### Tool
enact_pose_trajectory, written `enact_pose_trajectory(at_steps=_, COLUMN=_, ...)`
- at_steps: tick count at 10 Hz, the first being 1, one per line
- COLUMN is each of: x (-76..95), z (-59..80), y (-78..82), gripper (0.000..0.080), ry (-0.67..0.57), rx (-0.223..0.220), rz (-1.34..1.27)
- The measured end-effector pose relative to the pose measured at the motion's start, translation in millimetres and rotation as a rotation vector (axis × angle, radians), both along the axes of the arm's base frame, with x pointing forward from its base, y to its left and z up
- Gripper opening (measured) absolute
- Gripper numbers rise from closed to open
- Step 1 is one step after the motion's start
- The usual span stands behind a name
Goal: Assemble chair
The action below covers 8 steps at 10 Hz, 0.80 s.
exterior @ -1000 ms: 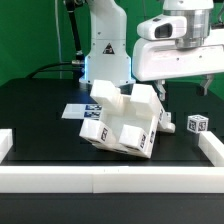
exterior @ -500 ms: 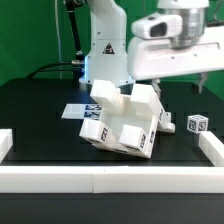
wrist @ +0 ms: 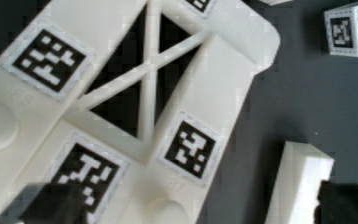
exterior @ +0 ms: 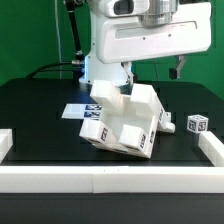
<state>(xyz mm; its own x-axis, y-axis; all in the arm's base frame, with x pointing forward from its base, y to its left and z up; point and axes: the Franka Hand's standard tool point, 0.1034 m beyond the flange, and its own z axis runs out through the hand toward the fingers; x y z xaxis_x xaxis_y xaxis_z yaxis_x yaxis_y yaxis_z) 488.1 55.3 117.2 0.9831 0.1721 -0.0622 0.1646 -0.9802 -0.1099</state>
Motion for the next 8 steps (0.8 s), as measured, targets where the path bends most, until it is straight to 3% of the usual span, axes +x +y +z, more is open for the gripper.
enact_pose_trajectory(at_steps=1, x=0.0, z=-0.2, y=-0.9, gripper=0.0648, ry=0.002, rx=-0.002, rz=-0.023)
enact_pose_trajectory(at_steps=5, x=11.5, z=2.2, y=-30.2, gripper=0.0648, ry=0.054, rx=-0.032, rz=-0.344)
enact_pose_trajectory(at_steps=8, x=10.8, z=1.1, y=-27.6, gripper=0.0648, ry=0.076, rx=-0.053, rz=-0.554)
